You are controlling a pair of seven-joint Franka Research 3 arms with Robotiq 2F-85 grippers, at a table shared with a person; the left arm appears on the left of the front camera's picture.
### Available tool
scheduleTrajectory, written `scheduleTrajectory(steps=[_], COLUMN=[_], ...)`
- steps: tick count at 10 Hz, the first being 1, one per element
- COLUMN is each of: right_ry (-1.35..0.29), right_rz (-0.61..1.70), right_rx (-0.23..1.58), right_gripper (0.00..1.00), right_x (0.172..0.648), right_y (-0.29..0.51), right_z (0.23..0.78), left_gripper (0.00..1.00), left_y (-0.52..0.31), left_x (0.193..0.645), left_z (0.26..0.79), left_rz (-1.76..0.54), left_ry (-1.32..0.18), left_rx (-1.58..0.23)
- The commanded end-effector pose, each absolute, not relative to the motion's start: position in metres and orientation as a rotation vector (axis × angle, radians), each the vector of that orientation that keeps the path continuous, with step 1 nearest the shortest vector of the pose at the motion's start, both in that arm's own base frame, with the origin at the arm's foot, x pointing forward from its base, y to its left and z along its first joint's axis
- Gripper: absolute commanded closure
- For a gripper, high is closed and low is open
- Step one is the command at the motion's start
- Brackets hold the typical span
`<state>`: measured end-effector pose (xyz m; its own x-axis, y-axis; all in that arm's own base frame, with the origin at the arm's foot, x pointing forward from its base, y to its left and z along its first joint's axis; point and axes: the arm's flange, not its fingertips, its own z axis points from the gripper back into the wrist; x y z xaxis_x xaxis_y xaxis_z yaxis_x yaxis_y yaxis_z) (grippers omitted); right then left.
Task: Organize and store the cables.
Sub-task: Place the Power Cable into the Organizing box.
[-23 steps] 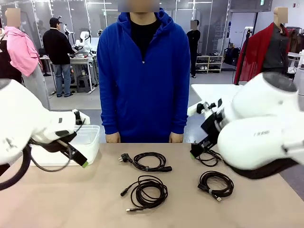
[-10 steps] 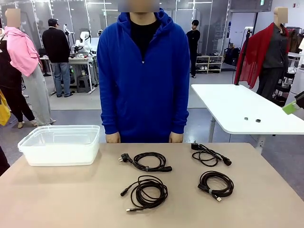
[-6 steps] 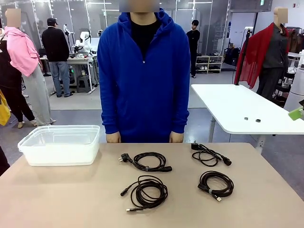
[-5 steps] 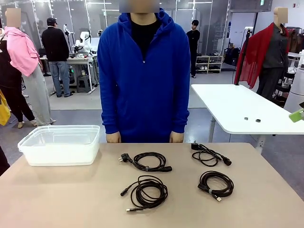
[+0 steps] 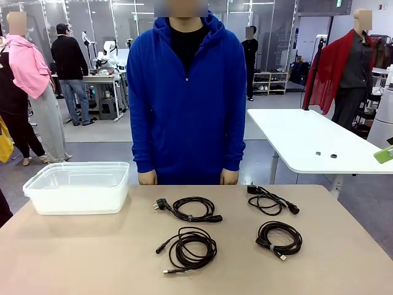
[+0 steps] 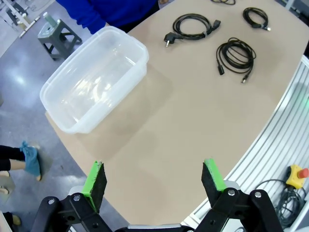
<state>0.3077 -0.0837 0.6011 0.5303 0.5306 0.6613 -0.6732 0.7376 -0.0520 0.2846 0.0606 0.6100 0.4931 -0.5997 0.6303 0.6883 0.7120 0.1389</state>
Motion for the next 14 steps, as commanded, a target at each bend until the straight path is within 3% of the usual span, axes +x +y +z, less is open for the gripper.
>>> scheduleTrajectory(steps=[1, 13, 14], right_ry=[-0.708, -0.708, -0.708], right_rz=[0.727, 0.727, 0.727], right_rx=[0.214, 0.214, 0.214], right_gripper=[0.00, 0.00, 0.00], right_x=[0.3075, 0.3075, 0.3075], right_y=[-0.0848, -0.0848, -0.0848], right_z=[0.6007, 0.6007, 0.6007], left_gripper=[0.00, 0.00, 0.00], left_y=[0.0619, 0.0610, 0.0556], left_x=[0.2846, 0.2845, 0.2817], left_z=[0.6099, 0.6100, 0.6144], left_rz=[-0.787, -0.784, -0.884], left_ry=[-0.709, -0.708, -0.729], left_rx=[-0.138, -0.138, -0.099])
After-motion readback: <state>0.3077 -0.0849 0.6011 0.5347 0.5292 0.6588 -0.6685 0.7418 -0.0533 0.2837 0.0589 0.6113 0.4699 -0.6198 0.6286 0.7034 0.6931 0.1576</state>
